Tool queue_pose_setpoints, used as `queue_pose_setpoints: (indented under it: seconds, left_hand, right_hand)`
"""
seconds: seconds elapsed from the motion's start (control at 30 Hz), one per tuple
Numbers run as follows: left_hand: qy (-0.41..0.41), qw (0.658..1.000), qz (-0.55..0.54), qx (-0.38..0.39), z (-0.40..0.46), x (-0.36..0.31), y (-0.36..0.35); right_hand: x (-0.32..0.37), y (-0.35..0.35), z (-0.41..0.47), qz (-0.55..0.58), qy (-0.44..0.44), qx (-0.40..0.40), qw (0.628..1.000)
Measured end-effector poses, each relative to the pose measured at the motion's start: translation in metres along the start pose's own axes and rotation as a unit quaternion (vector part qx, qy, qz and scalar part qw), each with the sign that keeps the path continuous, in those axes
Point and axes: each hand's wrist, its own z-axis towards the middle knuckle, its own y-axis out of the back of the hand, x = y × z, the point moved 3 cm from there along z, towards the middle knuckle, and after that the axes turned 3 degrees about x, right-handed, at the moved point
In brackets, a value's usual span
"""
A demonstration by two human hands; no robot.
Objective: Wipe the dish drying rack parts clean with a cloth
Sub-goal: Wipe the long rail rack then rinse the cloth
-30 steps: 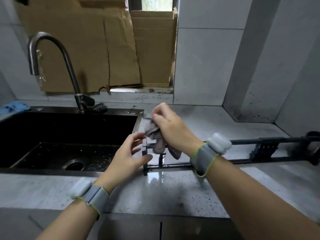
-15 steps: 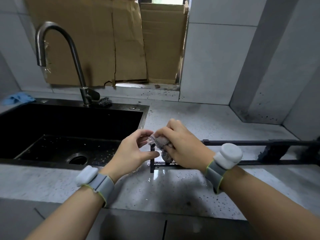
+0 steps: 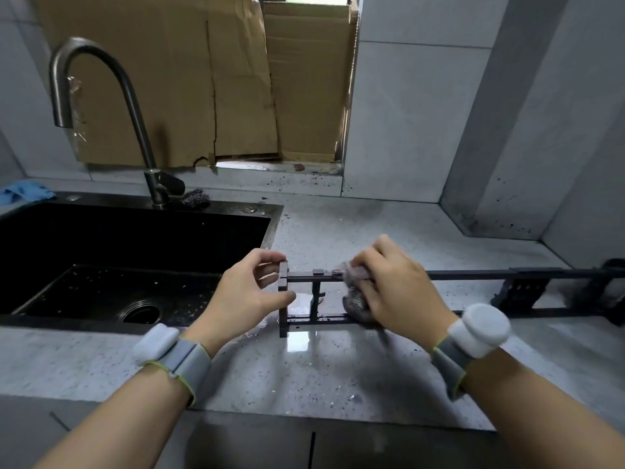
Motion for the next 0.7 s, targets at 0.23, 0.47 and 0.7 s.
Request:
queue_pose_setpoints:
  seconds: [0.23,0.47,0.7]
  left_hand:
    - [0.004,1.000,-0.014,0.003,-0.002,0.000,-0.001]
    - [0.009,1.000,0.012,0.010,-0.003,0.000,0.001]
    - [0.020,0.999,0.029,0.001,0.004,-0.002,0.008]
  right_hand:
    - [0.013,-0.002,0.006,-0.096,0.049,-0.060,0.992]
    - [-0.016,-0.003,-0.001,-0.080,0.070,-0.051,0.993]
    - [-0.075,0.028,-0.028,-0.040,-0.033,-0.112,0.992]
